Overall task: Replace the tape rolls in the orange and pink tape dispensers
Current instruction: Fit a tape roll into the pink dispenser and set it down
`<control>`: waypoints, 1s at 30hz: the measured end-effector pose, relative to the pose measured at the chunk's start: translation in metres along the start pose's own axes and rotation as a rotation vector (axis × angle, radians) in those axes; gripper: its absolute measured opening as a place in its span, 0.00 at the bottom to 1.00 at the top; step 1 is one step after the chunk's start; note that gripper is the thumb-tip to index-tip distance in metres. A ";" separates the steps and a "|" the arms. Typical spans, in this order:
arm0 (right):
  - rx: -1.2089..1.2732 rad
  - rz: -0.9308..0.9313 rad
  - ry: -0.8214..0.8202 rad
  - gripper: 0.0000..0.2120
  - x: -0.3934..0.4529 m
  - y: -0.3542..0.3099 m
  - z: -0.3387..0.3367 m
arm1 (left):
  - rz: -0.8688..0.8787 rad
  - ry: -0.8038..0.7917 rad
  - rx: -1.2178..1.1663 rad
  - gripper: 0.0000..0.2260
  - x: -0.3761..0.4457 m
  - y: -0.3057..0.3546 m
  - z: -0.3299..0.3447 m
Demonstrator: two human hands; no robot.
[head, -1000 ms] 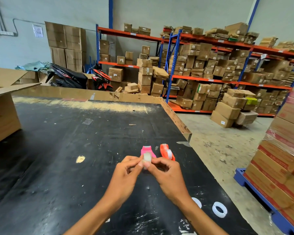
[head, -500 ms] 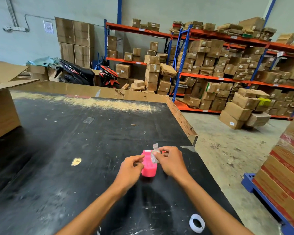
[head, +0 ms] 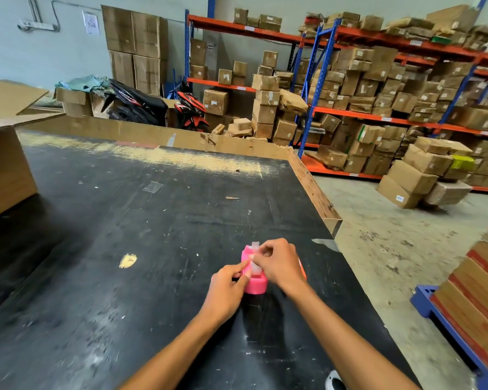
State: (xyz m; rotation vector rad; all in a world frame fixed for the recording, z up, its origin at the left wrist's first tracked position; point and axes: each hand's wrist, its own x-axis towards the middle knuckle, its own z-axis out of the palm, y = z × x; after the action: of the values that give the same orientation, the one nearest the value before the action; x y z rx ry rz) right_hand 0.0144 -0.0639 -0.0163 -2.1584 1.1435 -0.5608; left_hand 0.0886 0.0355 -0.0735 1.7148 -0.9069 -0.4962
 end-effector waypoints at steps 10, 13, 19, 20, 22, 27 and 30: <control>0.153 0.084 -0.159 0.10 0.021 0.011 0.000 | -0.007 0.014 -0.023 0.15 0.003 -0.003 -0.001; 0.165 0.053 -0.211 0.10 0.025 0.015 0.001 | -0.023 0.013 -0.050 0.14 0.005 -0.004 -0.001; 0.141 -0.016 -0.270 0.06 0.031 0.019 -0.003 | -0.038 0.020 -0.069 0.15 0.007 -0.006 -0.001; 0.138 -0.037 -0.263 0.09 0.034 0.021 -0.003 | -0.046 0.023 -0.072 0.15 0.008 -0.006 -0.001; 0.110 -0.066 -0.213 0.12 0.039 0.022 -0.003 | -0.057 0.024 -0.069 0.16 0.009 -0.007 -0.002; 0.076 -0.133 -0.256 0.07 0.053 0.023 -0.010 | -0.069 0.028 -0.064 0.15 0.010 -0.011 -0.001; 0.081 -0.198 -0.360 0.07 0.063 0.019 -0.021 | -0.086 0.021 -0.075 0.16 0.012 -0.015 0.001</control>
State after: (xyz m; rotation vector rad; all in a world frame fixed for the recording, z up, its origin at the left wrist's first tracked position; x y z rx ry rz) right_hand 0.0245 -0.1320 -0.0094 -2.2015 0.7078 -0.2788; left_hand 0.0999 0.0275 -0.0862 1.6931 -0.7924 -0.5610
